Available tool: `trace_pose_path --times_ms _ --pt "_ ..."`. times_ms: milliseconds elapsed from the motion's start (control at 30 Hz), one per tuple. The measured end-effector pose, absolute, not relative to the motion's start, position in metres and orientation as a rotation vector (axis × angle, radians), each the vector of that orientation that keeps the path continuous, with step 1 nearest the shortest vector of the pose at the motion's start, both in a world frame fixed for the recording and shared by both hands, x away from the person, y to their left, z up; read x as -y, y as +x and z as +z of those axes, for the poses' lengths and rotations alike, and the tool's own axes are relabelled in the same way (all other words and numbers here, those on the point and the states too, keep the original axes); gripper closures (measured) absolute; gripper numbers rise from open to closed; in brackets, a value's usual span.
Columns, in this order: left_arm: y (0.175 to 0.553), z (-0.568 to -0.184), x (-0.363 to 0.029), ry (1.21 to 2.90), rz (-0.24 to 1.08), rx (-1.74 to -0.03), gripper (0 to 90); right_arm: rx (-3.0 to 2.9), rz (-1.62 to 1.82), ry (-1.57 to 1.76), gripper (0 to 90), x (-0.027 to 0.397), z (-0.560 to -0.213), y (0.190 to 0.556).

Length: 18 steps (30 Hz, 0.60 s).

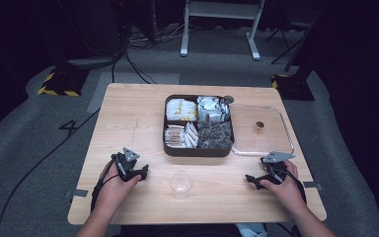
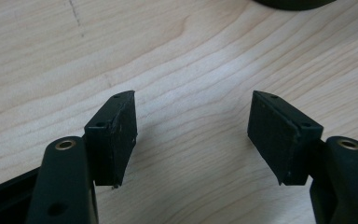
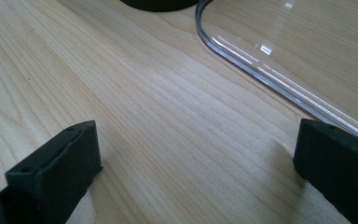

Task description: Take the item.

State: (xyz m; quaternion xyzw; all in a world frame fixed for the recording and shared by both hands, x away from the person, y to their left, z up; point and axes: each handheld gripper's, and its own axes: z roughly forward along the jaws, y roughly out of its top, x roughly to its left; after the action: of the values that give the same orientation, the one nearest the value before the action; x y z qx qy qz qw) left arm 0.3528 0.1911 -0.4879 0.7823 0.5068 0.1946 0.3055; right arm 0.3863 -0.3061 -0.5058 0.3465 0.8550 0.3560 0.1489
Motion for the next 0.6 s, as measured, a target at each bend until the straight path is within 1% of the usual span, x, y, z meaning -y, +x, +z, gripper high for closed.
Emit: trace_pose_path --times_ms 100,167,300,367,600 --pt "0.353 -0.481 -0.192 2.027 0.447 -1.335 36.5 -2.45 1.022 1.005 1.0 0.306 -0.506 0.386" --pt "0.353 -0.475 -0.191 2.013 0.435 -1.326 37.3 -2.45 1.021 1.005 1.0 0.306 -0.506 0.386" --pt "0.355 -0.461 -0.191 1.994 0.446 -1.271 37.3 -2.45 1.022 1.005 1.0 0.306 -0.506 0.386" --pt "0.357 -0.455 -0.189 2.005 0.439 -1.248 39.1 -2.45 1.022 1.004 1.0 0.306 -0.506 0.386" --pt "0.369 -0.436 -0.181 2.023 0.448 -1.178 37.0 -2.45 1.023 1.005 1.0 0.306 -0.506 0.386"
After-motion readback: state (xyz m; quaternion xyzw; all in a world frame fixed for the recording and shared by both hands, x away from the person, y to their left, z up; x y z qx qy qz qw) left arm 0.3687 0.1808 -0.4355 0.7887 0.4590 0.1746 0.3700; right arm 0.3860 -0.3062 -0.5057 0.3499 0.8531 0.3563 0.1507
